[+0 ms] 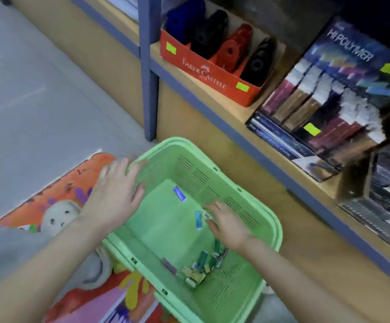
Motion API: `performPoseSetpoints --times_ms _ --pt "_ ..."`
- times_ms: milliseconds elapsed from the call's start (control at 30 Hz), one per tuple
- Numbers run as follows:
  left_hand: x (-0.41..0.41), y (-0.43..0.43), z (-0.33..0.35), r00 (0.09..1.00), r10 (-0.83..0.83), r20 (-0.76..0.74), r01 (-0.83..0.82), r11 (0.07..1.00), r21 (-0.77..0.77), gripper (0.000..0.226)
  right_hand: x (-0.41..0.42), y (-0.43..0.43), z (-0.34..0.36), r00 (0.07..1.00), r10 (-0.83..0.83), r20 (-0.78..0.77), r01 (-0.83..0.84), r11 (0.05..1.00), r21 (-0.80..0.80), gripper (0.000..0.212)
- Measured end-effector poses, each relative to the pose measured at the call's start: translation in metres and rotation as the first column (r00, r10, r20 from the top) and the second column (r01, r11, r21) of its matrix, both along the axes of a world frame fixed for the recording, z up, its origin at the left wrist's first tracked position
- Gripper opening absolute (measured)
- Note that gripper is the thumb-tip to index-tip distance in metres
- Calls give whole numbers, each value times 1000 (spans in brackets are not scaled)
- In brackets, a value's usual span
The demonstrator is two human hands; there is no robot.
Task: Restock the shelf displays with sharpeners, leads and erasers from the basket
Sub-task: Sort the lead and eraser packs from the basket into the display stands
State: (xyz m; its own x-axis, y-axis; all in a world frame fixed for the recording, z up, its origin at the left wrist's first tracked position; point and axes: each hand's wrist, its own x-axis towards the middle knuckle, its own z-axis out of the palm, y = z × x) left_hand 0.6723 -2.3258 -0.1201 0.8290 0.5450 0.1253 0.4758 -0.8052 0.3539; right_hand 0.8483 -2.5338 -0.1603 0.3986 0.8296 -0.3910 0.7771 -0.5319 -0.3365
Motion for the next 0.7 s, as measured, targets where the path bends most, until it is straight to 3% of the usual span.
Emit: performPoseSetpoints --times_ms 100,300,467,700 --pt "-22 9 -28 992 105 -63 -111 989 -97 56 -6 2 -60 993 -26 -118 4 983 -182 40" --pt "-40 3 -52 970 218 -104 -235 952 -198 52 -19 -14 -135 964 39 -262 -162 870 -466 53" --pt "-46 6 -65 958 283 -57 -288 937 -197 50 -41 -16 -164 916 148 -372 -332 801 -499 64" --pt "-47 6 -71 947 318 -36 -320 931 -175 47 -51 -19 -175 895 134 -425 -365 768 -526 64"
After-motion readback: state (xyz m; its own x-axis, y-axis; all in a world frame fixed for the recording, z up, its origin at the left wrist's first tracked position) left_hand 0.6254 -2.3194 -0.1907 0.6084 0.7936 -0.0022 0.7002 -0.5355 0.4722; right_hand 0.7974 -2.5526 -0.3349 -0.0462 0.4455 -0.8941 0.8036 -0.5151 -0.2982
